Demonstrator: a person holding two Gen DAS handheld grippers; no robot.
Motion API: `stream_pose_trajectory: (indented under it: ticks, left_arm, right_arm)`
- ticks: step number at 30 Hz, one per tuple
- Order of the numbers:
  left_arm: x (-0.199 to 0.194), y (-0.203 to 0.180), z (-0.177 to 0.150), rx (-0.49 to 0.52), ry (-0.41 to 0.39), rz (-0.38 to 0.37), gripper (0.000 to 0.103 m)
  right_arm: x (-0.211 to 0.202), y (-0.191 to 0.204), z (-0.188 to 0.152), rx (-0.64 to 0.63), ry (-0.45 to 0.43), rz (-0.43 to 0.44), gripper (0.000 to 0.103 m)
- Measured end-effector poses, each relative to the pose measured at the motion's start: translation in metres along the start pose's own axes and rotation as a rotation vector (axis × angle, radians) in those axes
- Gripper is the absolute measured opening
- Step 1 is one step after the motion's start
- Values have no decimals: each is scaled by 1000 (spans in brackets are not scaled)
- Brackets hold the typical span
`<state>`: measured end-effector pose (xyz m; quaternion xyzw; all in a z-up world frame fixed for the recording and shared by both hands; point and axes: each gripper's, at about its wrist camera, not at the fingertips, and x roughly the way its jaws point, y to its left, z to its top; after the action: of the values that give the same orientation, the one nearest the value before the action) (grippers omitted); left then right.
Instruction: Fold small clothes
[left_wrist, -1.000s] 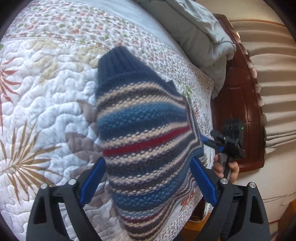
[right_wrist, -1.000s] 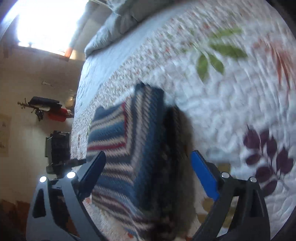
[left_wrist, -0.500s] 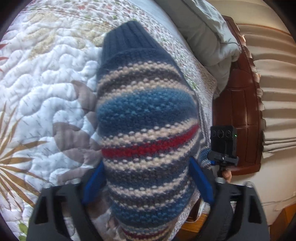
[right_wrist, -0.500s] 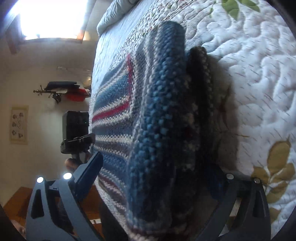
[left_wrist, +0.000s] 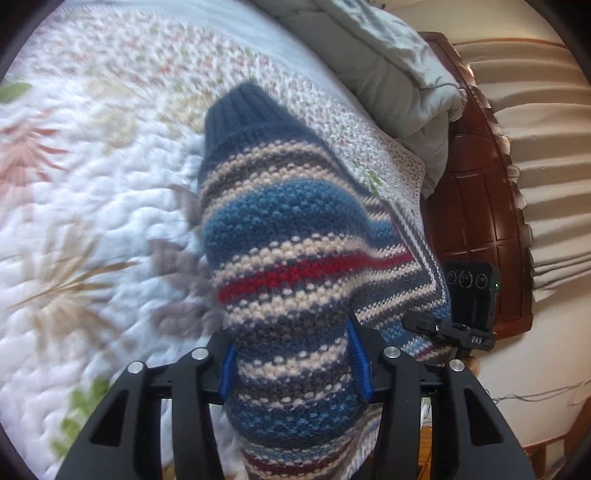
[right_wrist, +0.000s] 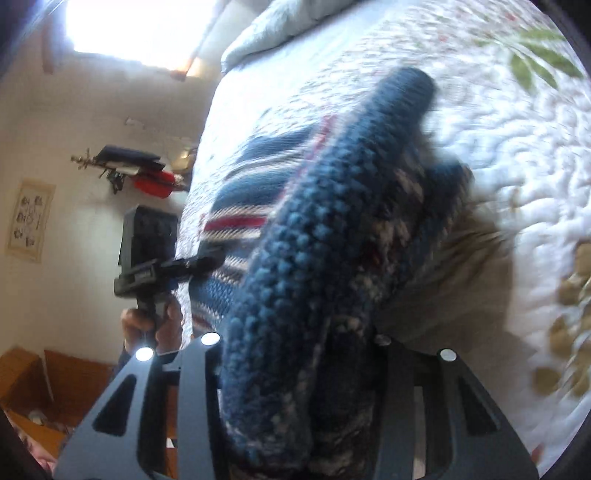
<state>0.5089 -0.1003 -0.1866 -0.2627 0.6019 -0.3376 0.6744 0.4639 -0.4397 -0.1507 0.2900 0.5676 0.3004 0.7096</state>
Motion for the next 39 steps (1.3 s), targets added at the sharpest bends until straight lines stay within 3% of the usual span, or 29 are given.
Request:
stream_pose_trajectory:
  ticks: [6,11,17,19,21,23,26,27,29,30,32,36,38,39]
  left_arm:
    - [-105,19,-56,16,-58,53,49]
    - [-183,75,-107,-32,-130,95,49]
    - [-198,161,-158,-121,-119,133,49]
    - [-194,180,-168,-137,-126,97,51]
    - [-193,189,-173,-162,-157,56,64]
    - [-192,190,-176,-178,-179,44,71]
    - [-212,179,-184,-166,-250,79,72]
    - [-221,172,-189,-157,-282,125,74]
    - [-247,144,-208,-93,-361,310,77]
    - [-252,129,-216,-41,-387,333,81]
    - [-257,91,-242,88,-435,261,85]
    - [-236,68,-268,153,-413,39,86]
    - [-210,73,-272,134,-374,58,86]
    - [-200,74,-271,120,-364,69,86]
  right_arm:
    - [41,84,-39,-81,1,83,39]
    - [113,142,-77,-129,36,133,39]
    - [198,155,-120,-122,124,75,39]
    - [209,149,-126,-116,121,49,42]
    - [210,134,-127,-79,123,47,64]
    - [208,122,-121,-29,116,25,72]
    - [180,118,-118,0,60,21,73]
    - [168,122,-120,2,26,25,71]
    - [126,133,-126,-19,-75,51,62]
    - [107,152,-135,-76,-113,78,59]
    - [89,178,-149,-147,-124,144,58]
    - [117,205,-181,-165,11,262,53]
    - [136,182,-189,-121,58,199,49]
    - [144,174,-188,-100,70,186,42]
